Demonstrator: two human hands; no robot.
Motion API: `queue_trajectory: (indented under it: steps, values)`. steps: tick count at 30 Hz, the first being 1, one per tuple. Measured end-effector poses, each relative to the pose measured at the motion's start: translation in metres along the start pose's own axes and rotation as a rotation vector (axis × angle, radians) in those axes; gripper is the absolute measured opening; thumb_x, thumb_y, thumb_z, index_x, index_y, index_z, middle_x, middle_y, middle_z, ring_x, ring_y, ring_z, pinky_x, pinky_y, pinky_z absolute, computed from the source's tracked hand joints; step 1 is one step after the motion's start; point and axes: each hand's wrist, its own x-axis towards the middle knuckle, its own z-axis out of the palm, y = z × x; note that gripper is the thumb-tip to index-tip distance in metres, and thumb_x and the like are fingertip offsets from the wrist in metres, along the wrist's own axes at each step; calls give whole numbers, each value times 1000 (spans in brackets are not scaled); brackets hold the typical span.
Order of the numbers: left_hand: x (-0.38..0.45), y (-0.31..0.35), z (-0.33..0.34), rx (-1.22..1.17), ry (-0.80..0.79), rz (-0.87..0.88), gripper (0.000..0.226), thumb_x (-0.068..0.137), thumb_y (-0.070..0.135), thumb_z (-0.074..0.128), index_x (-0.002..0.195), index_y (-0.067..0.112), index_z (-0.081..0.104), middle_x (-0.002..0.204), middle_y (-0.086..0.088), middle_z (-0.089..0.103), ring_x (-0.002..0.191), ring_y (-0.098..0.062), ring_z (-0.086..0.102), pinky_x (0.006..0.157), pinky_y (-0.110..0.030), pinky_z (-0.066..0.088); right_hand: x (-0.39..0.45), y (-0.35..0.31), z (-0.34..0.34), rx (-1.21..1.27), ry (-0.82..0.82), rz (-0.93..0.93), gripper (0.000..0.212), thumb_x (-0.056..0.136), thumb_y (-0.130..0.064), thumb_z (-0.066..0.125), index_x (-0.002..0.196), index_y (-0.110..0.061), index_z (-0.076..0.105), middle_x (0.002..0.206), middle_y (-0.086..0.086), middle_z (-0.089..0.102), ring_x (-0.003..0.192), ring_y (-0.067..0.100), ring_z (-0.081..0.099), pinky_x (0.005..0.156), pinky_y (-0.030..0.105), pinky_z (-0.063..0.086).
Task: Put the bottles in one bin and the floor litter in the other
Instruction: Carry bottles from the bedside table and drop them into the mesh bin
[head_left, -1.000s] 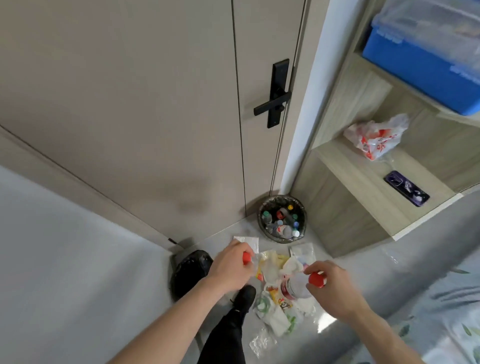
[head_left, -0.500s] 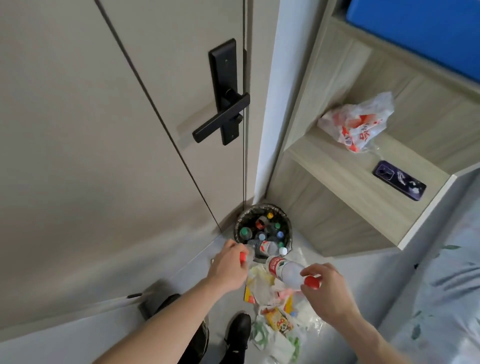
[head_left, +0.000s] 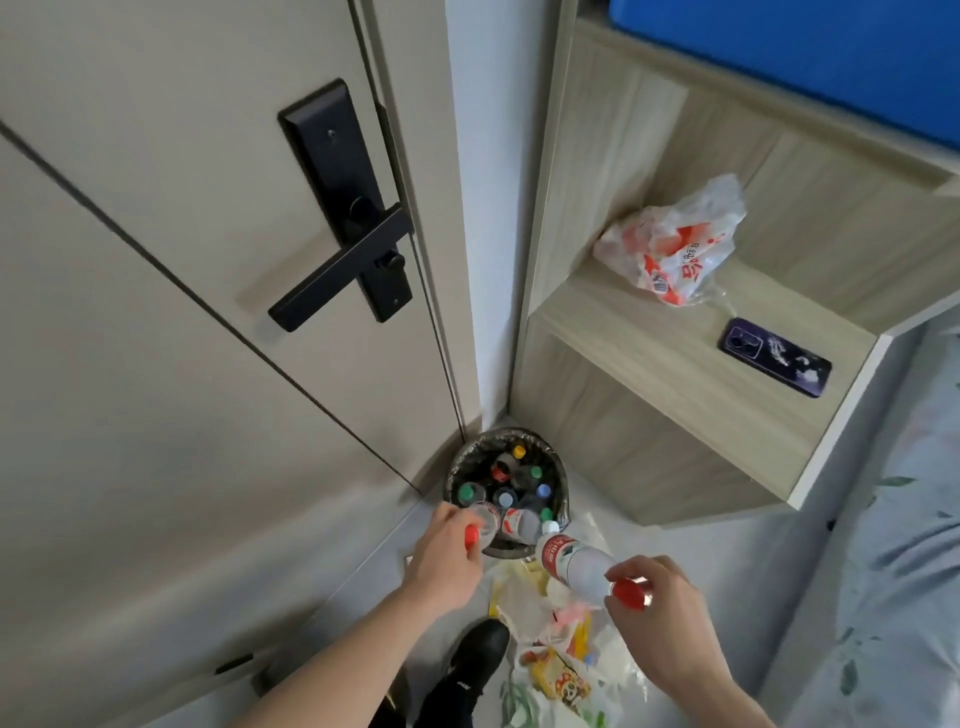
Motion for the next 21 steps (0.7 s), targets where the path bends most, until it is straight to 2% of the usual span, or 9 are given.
queue_trajectory:
  steps: [3,5,8,13,15,18,21]
  values:
    - [54,-16,24,28,-3,-4,24,100,18,58,123,23,61,124,7,43,91,-10,58,79,-17,45,49,6,27,34,13,22,24,84,-10,69,90,-34,71,105,-14,59,88,5,62,68,13,44]
    - [89,-28,41,47,-13,-5,19,99,18,57,117,24,62,122,6,43,87,-15,60,79,-25,52,85,8,47,37,14,29,23,86,-10,67,95,-31,72,106,-14,58,87,4,61,68,11,43]
    - [136,-47,62,109,-33,33,15,101,21,51,113,23,61,120,4,43,82,-19,61,81,-37,56,133,13,78,12,29,35,25,87,-10,63,99,-30,72,109,-11,58,87,9,59,75,18,42]
    - [199,-77,90,128,-35,79,29,100,17,54,128,18,61,129,3,41,92,-21,64,87,-37,57,194,29,131,-25,24,82,29,88,-7,59,103,-27,73,119,-6,56,94,13,57,81,21,46]
    - [214,-87,102,151,-49,66,35,98,14,56,133,18,59,133,3,41,96,-23,64,90,-36,57,209,34,149,-30,11,116,30,90,-6,57,106,-26,73,120,-5,55,91,13,55,78,22,45]
    - [229,-100,117,169,-107,58,46,96,9,58,141,18,55,142,3,39,108,-26,64,98,-37,53,222,37,167,-14,-1,160,31,91,-6,56,109,-25,73,120,-2,54,89,17,57,73,25,47]
    - [235,-107,126,159,-181,66,53,94,5,59,144,19,51,145,6,35,115,-24,62,103,-37,51,225,38,172,9,-24,179,28,91,-5,58,110,-21,73,123,2,52,90,16,52,79,26,49]
